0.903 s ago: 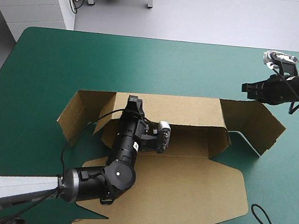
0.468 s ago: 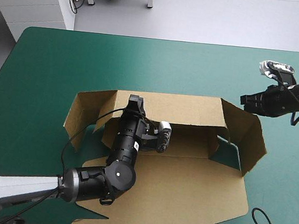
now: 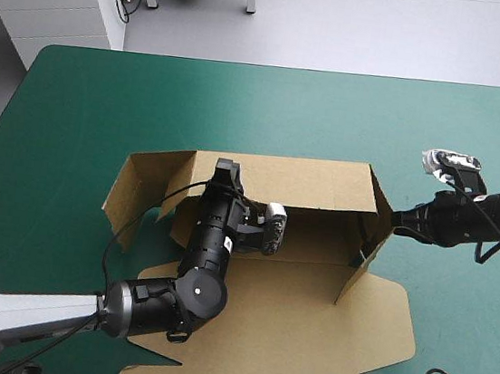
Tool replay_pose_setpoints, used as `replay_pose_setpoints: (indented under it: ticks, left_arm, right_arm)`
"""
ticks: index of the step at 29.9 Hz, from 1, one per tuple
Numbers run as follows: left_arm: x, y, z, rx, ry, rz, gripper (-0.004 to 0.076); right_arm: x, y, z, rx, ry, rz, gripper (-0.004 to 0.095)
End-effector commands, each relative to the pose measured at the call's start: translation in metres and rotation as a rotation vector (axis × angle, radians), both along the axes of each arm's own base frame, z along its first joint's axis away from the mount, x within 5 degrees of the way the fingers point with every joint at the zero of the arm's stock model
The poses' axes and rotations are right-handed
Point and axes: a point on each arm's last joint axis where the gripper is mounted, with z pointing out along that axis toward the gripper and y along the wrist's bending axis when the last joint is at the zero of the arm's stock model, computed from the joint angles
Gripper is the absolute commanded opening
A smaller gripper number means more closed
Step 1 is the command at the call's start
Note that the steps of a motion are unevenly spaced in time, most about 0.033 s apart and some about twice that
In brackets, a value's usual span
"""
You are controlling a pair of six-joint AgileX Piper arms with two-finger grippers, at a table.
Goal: Fold the box
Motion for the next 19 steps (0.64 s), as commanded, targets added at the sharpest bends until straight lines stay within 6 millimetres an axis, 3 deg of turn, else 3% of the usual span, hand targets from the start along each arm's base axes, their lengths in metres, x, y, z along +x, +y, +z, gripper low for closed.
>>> replay_pose_setpoints:
  ticks: [1, 7, 14, 16, 19]
  left_arm:
    - [-0.001, 0.005, 0.025, -0.042, -0.107, 0.008, -0.0008]
    - [-0.001, 0.004, 0.025, -0.043, -0.102, 0.003, -0.0008]
    - [-0.002, 0.004, 0.025, -0.046, -0.097, -0.003, -0.0008]
    - [-0.002, 0.003, 0.025, -0.046, -0.096, -0.005, -0.0008]
    - [-0.002, 0.003, 0.025, -0.046, -0.096, -0.006, -0.0008]
  right_arm:
    - [-0.011, 0.003, 0.011, 0.022, -0.174, -0.013, -0.0014]
    - [-0.027, 0.012, -0.002, 0.043, -0.399, 0.085, -0.0014]
    - [-0.035, 0.014, -0.028, 0.028, -0.39, 0.151, 0.0004]
    - [-0.037, 0.016, -0.029, 0.025, -0.39, 0.186, 0.0061]
    - [-0.04, 0.019, -0.028, 0.049, -0.398, 0.234, 0.0238]
